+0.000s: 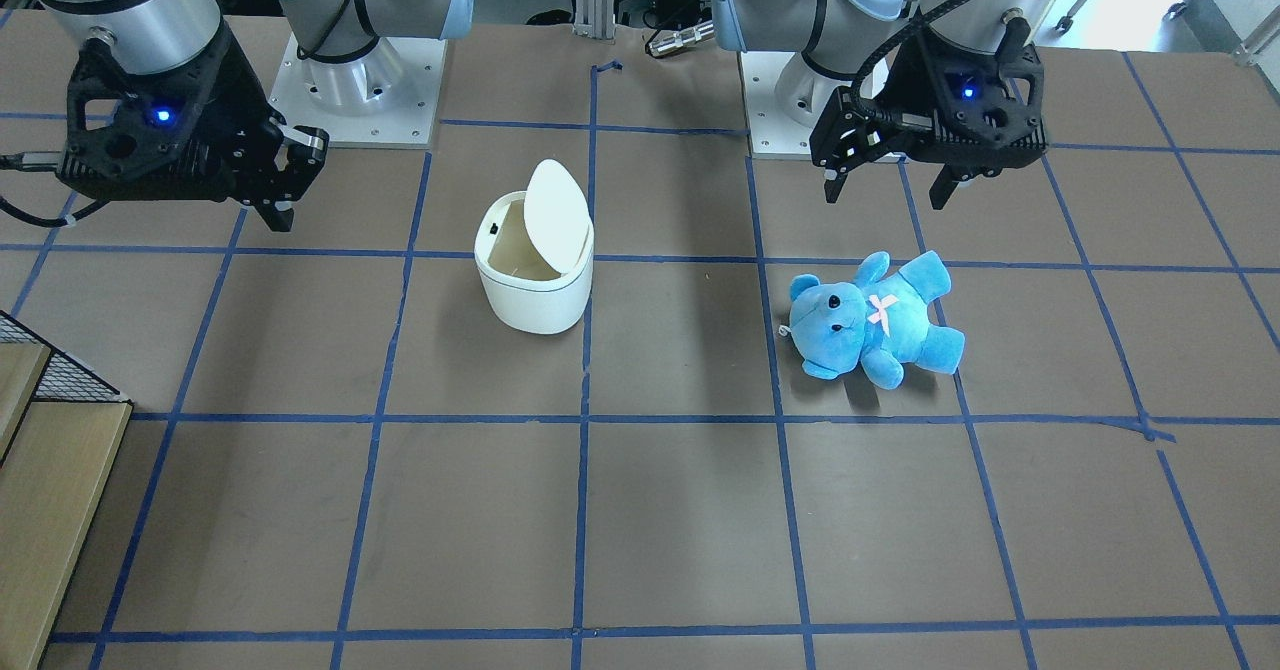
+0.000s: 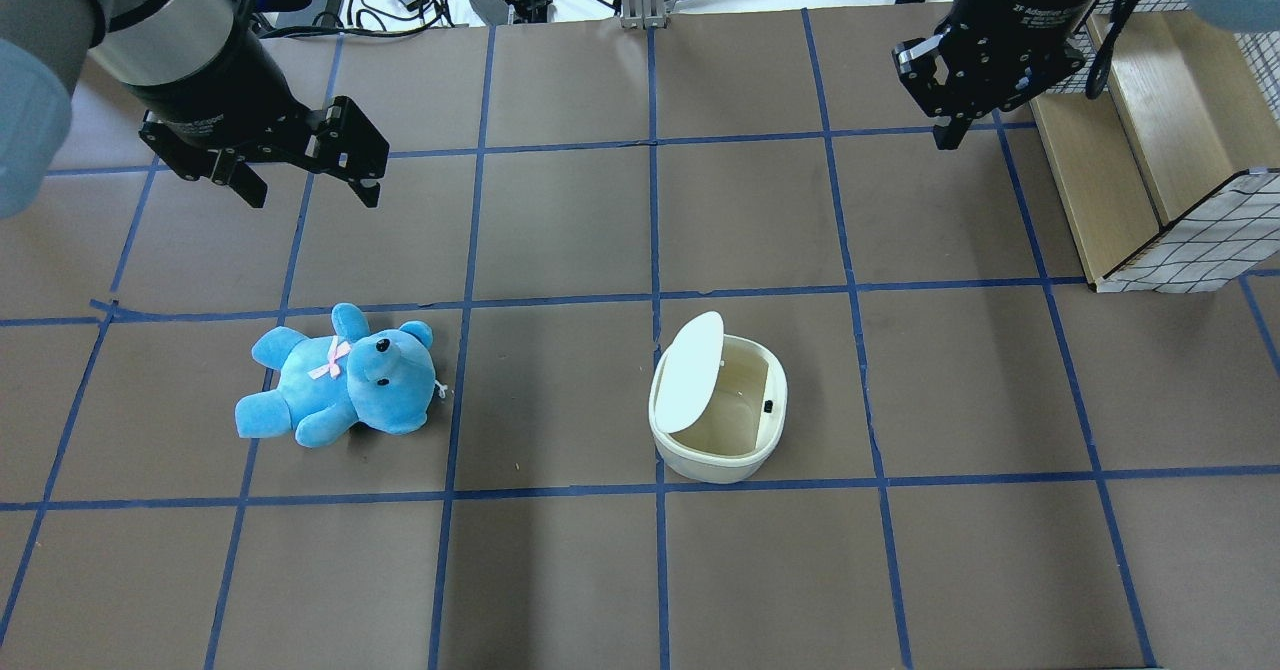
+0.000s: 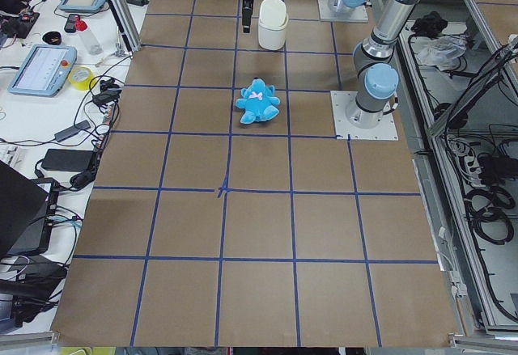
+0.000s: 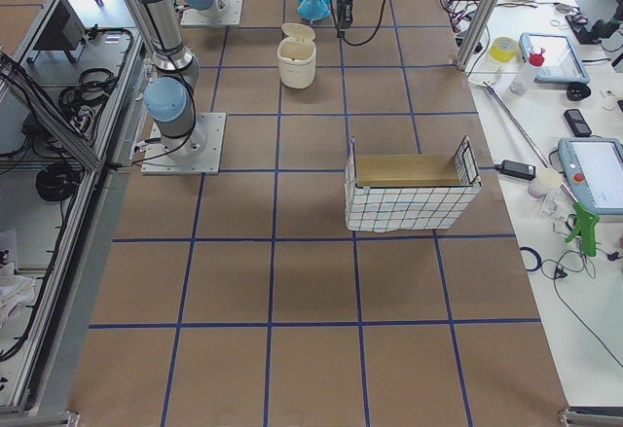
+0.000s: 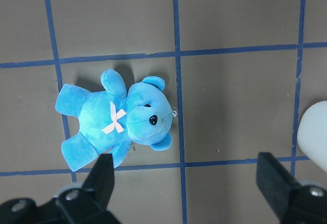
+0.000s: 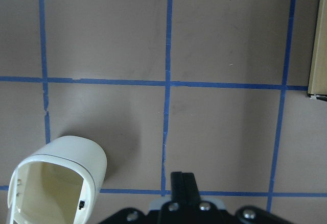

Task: Open trash can with right arm

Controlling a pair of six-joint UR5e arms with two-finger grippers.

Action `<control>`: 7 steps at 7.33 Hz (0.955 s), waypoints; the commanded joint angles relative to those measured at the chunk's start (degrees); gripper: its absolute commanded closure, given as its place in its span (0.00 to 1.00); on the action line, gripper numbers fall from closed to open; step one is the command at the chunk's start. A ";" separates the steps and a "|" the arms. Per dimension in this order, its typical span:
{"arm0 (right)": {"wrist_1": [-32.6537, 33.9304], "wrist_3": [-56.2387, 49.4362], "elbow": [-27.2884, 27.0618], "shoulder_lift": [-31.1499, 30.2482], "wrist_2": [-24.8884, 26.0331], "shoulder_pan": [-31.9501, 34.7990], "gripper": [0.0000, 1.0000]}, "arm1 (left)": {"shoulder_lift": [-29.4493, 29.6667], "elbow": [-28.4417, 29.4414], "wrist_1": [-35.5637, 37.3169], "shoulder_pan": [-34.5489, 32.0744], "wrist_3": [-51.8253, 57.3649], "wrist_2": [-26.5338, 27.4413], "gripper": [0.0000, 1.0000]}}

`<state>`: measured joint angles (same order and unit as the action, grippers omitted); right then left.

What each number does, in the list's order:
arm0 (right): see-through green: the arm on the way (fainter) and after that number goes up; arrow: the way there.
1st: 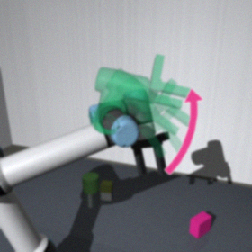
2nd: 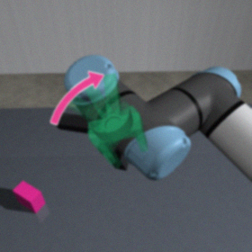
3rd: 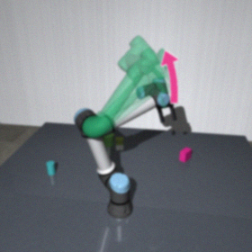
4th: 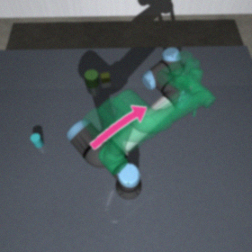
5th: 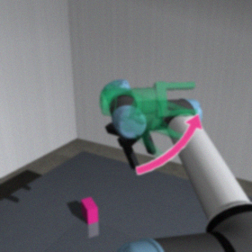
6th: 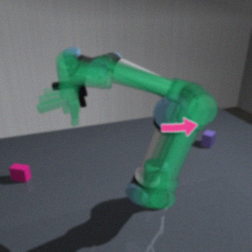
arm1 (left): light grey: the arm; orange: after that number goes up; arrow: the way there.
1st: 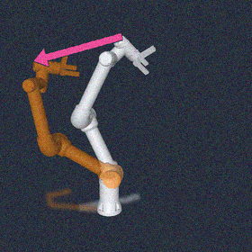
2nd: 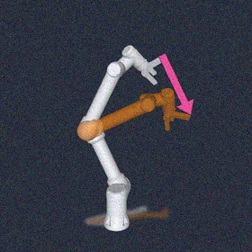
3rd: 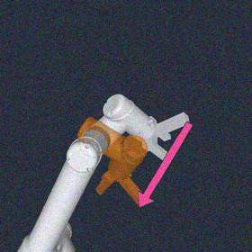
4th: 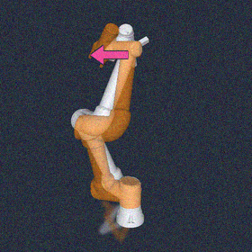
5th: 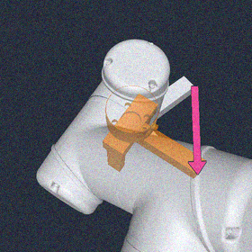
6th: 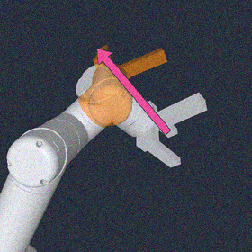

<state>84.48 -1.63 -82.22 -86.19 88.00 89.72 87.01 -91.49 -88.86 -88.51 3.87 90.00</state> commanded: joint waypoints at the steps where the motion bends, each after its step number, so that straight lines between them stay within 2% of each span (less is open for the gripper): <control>1: -3.34 1.97 -0.22 -0.03 -2.22 0.02 1.00 | 0.00 0.00 0.00 0.00 0.00 0.00 0.00; 2: -7.27 1.98 -0.30 0.06 -1.26 0.02 1.00 | 0.00 0.00 0.00 0.00 0.00 0.00 0.00; 5: -7.14 1.98 0.05 0.15 -0.90 -0.07 1.00 | -0.09 0.00 0.00 0.00 0.00 0.00 0.00; 6: -7.05 1.54 -0.04 0.15 -0.81 -0.07 0.66 | 0.00 0.00 0.00 0.00 0.00 0.00 0.00; 7: -7.05 1.36 -0.13 0.24 -0.81 -0.07 0.49 | 0.00 0.00 0.00 0.00 0.00 0.00 0.00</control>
<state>77.39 0.02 -82.27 -86.02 87.14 89.66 86.99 -91.49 -88.86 -88.50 3.87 90.00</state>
